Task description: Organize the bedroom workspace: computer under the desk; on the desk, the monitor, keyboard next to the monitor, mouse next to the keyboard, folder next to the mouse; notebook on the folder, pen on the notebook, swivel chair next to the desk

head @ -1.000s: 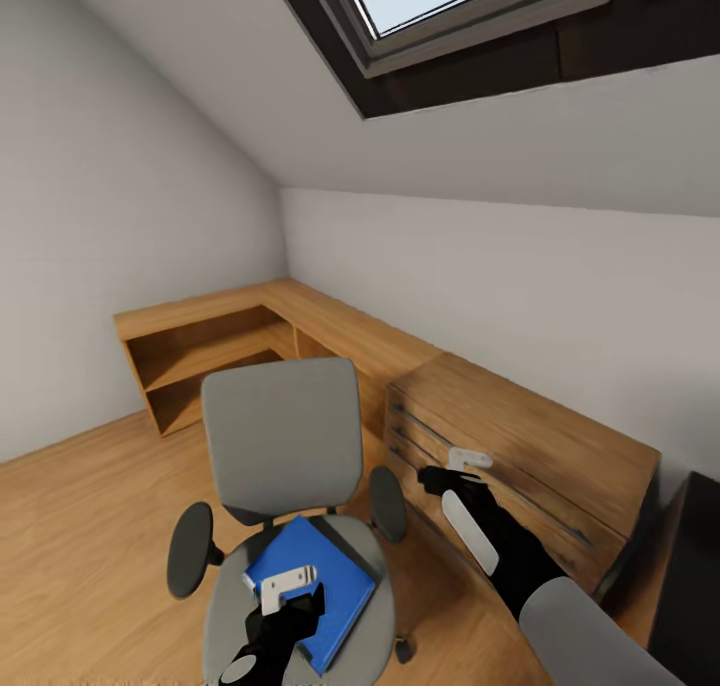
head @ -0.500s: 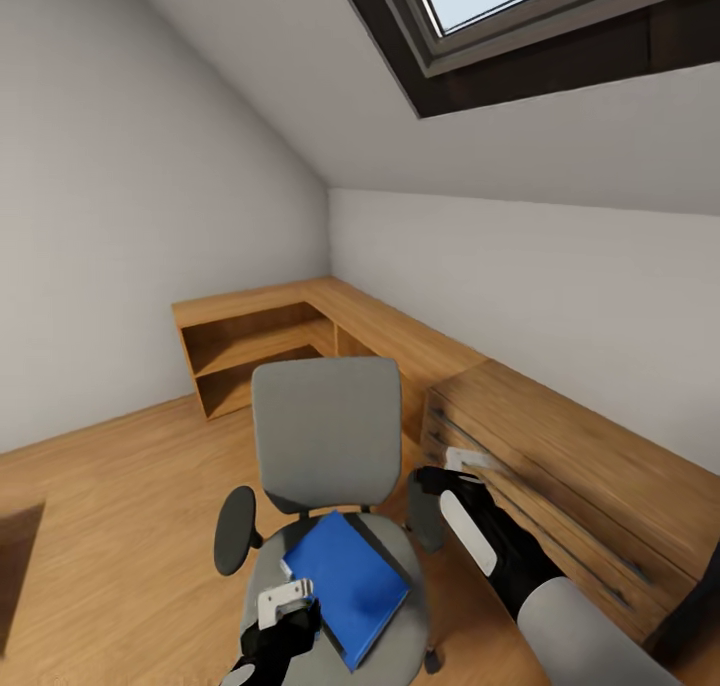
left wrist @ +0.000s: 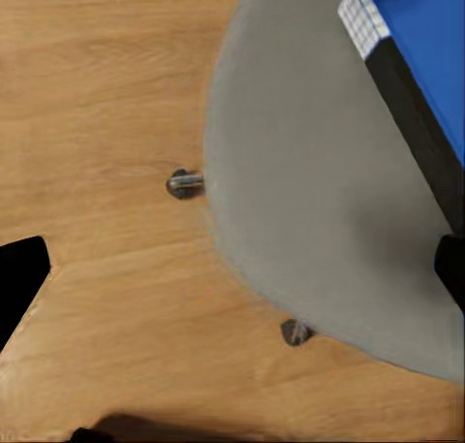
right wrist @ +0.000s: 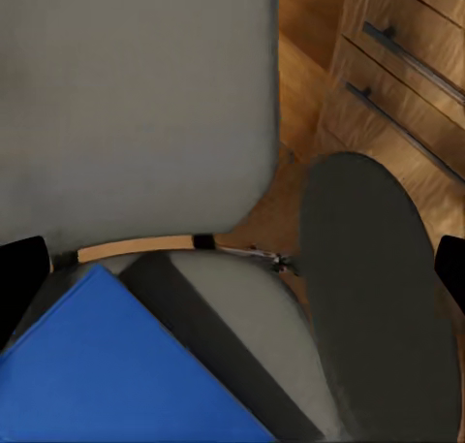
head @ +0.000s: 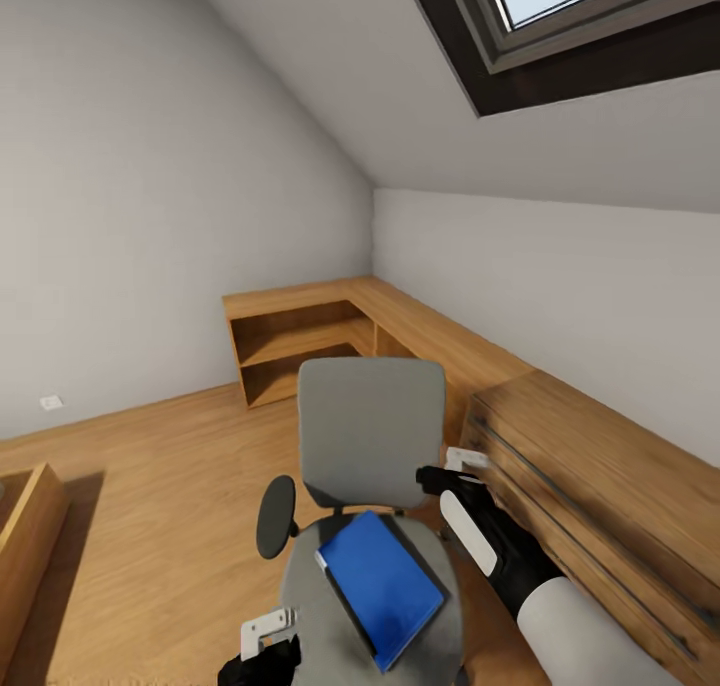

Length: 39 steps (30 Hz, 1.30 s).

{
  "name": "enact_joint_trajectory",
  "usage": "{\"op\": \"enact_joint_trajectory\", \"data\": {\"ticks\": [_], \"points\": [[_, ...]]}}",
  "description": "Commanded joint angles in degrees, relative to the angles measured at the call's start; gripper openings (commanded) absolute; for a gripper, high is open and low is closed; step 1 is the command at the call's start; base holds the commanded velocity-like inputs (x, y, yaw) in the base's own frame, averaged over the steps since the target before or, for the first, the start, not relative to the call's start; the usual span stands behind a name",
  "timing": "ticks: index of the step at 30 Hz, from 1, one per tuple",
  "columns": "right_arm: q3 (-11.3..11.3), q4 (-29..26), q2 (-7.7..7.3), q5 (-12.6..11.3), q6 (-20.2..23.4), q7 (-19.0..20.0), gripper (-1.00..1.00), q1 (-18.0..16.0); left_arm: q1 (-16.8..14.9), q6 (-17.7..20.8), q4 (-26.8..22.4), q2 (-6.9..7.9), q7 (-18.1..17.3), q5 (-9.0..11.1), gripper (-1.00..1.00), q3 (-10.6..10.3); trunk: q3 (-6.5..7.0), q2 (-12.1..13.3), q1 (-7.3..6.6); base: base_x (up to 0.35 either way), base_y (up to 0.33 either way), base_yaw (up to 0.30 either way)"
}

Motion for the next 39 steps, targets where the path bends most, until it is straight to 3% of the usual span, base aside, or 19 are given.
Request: {"op": "enact_joint_trajectory", "data": {"ticks": [1, 2, 6, 13, 17, 28, 39], "points": [[0.2, -0.1, -0.04, -0.5, 0.1, -0.5, 1.0, 0.0, -0.1, -0.1, 2.2, 0.18, 0.4, 0.1, 1.0, -0.1, -0.07, -0.1, 0.01, 0.0, 0.0, 0.279], [0.2, -0.1, -0.01, -0.5, 0.1, -0.5, 1.0, 0.0, -0.1, -1.6, 5.3, 0.31, 0.3, 0.0, 1.0, 1.3, -0.07, -0.1, 0.01, 0.0, 0.0, 0.279], [0.2, 0.0, 0.01, -0.5, 0.2, -0.5, 1.0, 0.0, -0.1, -3.5, 8.3, 0.45, 0.2, 0.0, 1.0, 7.1, -0.07, -0.1, 0.01, 0.0, 0.0, 0.279], [0.2, 0.1, 0.02, -0.5, 0.3, -0.4, 1.0, 0.0, -0.1, -4.0, 10.0, 0.48, -0.3, -0.2, 1.0, 16.2, -0.07, -0.1, 0.01, 0.0, 0.0, 0.279], [0.2, 0.1, 0.02, -0.5, 0.4, -0.4, 1.0, 0.0, -0.1, -4.1, 10.0, 0.48, -0.4, -0.2, 1.0, 18.9, -0.07, -0.1, 0.01, 0.0, 0.0, 0.268], [0.2, 0.7, -0.04, -0.5, 0.5, -0.3, 1.0, 0.0, -0.1, -4.2, 9.6, 0.48, -0.3, -0.3, 1.0, 20.2, -0.07, -0.1, 0.01, 0.0, 0.0, 0.136], [0.2, 0.8, -0.12, -0.5, 0.5, 0.0, 1.0, 0.0, -0.1, -4.3, 9.5, 0.48, -0.1, -0.3, 1.0, 20.2, -2.04, -4.5, 2.42, 0.0, 0.0, 0.006]]}}
